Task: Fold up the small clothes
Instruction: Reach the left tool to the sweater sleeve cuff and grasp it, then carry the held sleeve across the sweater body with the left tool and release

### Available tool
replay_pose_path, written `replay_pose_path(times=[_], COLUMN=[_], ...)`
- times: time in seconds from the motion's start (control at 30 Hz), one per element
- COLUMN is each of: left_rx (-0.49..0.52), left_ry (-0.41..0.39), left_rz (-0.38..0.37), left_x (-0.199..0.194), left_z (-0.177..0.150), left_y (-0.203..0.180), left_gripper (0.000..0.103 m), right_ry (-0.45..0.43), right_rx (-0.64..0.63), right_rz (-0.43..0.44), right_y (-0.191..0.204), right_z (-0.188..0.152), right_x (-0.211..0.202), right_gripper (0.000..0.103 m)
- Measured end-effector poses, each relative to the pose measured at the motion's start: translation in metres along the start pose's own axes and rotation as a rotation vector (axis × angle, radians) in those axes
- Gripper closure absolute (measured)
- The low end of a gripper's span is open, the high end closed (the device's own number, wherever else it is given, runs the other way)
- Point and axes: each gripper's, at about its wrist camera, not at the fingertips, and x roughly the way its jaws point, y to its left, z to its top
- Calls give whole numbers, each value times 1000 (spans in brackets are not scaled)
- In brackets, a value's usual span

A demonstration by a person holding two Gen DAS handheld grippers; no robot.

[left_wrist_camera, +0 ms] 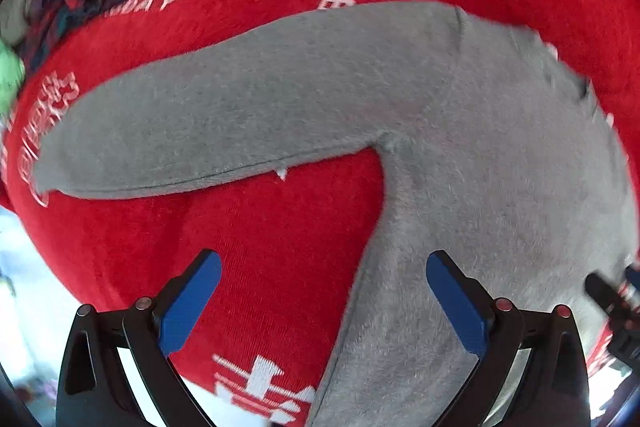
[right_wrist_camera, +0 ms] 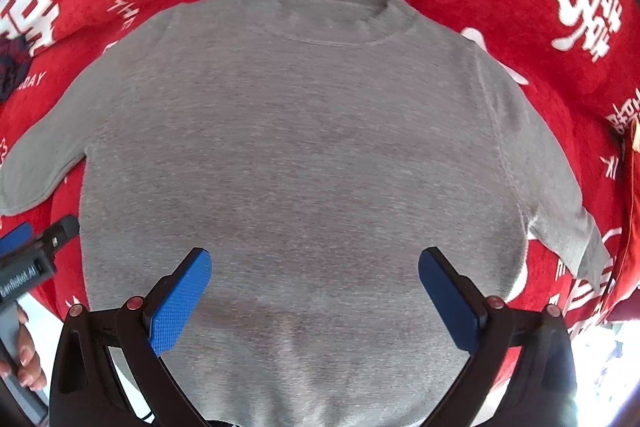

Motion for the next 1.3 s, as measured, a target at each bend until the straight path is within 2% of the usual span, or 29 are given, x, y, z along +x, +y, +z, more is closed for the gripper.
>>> replay_pose_path(times=[0.07,0.17,0.33,0.4,0.6,0.67,0.7,0.73,0.77,0.8,0.83,0.87,0.93,1.03,1.1,1.2,1.3], left_rx=[-92,-185,-386,-430,-530,-582,-593,-617,-630,-632,-631,-618,-593,-466,-386,-211,-9], left_ry=[-46,-97,-97,-104,-197,-268,-284,-305,-314,-314,-307,-309,-345,-436,-498,-592,-660], left_rz=[-106,-190,-351,-392,-469,-434,-431,-429,-434,-427,-402,-372,-363,-282,-259,-262,-310], left_x=[2,10,38,48,57,48,44,40,39,39,40,41,37,10,-9,-48,-83], left_z=[3,3,9,12,37,43,43,45,45,46,47,47,46,47,51,56,62], left_y=[25,57,102,107,125,140,147,157,166,174,179,184,188,170,148,109,50], left_gripper=[0,0,0,0,0,7,16,31,41,67,93,96,96,96,96,96,96], right_ry=[0,5,13,21,24,21,20,19,17,17,18,19,20,18,14,0,-23], right_rx=[-18,-44,-76,-83,-87,-93,-96,-99,-103,-107,-109,-109,-107,-100,-90,-58,8], right_rz=[6,12,23,30,41,42,44,47,52,54,55,58,64,73,79,89,98], right_y=[7,17,31,35,43,47,48,49,51,53,54,55,57,59,58,49,30], right_z=[0,-2,-6,-8,-9,-10,-11,-11,-12,-13,-15,-17,-19,-26,-31,-36,-41], right_x=[0,2,6,8,7,6,5,4,4,4,3,3,4,3,3,0,-6], right_gripper=[0,0,0,0,0,0,0,0,0,0,0,0,0,0,0,0,0])
